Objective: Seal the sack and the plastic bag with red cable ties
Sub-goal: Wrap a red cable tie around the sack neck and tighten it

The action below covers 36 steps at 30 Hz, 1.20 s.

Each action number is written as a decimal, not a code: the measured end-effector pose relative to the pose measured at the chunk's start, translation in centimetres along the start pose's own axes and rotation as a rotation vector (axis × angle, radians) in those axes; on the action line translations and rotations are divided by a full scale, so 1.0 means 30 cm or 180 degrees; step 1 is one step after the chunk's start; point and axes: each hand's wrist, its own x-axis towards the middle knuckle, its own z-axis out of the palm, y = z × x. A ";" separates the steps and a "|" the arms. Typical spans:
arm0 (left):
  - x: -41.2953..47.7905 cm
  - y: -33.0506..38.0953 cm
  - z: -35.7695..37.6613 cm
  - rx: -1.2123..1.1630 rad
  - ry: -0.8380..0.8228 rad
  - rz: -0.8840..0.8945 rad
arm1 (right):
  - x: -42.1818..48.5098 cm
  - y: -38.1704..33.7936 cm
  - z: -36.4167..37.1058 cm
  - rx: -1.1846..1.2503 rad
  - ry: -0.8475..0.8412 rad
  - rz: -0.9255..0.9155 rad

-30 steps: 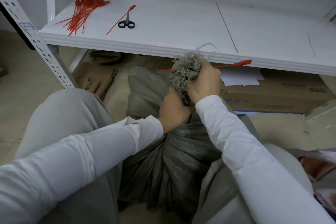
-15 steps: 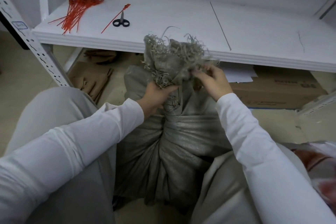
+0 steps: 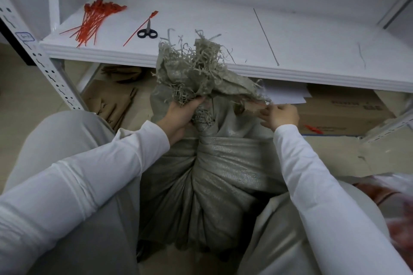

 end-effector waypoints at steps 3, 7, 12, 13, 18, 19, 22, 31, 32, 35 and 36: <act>0.001 0.002 0.003 -0.0145 0.0021 -0.0118 | -0.079 -0.054 -0.050 0.0387 0.0133 0.0198; 0.011 0.004 -0.007 -0.0325 0.0233 -0.0346 | -0.162 -0.117 -0.058 0.0779 0.0485 0.0340; 0.011 0.010 -0.006 -0.0440 0.0195 -0.0359 | -0.201 -0.121 0.006 0.0444 0.0482 0.0135; 0.008 0.013 -0.004 -0.0435 0.0177 -0.0354 | -0.216 -0.133 0.015 0.0476 0.0299 0.0116; 0.001 0.023 0.002 -0.0568 0.0062 -0.0285 | -0.291 -0.186 0.086 0.0662 -0.0104 -0.0391; 0.002 0.021 0.004 -0.0536 0.0036 -0.0267 | -0.298 -0.192 0.096 0.0756 -0.0079 -0.0537; 0.000 0.021 0.015 -0.0432 -0.0019 -0.0237 | -0.317 -0.210 0.107 0.1077 0.0059 -0.0749; 0.005 0.017 0.027 -0.0021 -0.0073 -0.0022 | -0.314 -0.264 0.128 0.2248 0.0245 -0.0453; 0.009 0.013 0.026 0.0045 -0.0055 0.0013 | -0.306 -0.263 0.132 0.2344 0.0250 -0.0417; 0.004 0.011 0.026 0.0212 -0.0044 0.0086 | -0.297 -0.251 0.155 0.2482 0.0033 -0.0262; -0.009 0.018 0.032 0.0243 -0.0032 0.0107 | -0.302 -0.244 0.168 0.2444 -0.0065 -0.0190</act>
